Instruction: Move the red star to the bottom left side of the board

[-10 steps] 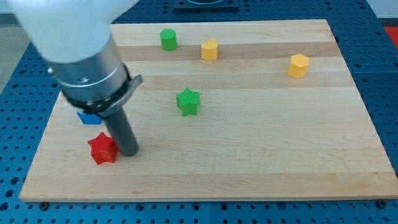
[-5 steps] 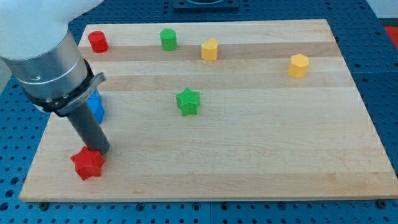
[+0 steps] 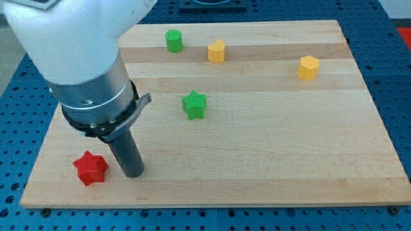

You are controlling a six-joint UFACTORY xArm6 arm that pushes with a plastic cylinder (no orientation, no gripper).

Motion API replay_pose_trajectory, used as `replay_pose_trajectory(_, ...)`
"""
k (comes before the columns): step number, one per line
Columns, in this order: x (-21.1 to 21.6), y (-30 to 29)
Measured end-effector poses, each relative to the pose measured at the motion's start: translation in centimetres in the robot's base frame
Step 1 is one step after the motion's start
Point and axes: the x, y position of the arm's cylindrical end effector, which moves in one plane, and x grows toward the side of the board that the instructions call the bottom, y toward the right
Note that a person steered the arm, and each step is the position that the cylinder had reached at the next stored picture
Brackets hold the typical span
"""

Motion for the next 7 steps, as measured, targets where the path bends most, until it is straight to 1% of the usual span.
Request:
replay_pose_trajectory(5, 0.0, -6.6)
replay_pose_trajectory(6, 0.0, -7.5)
replay_pose_trajectory(7, 0.0, -6.2)
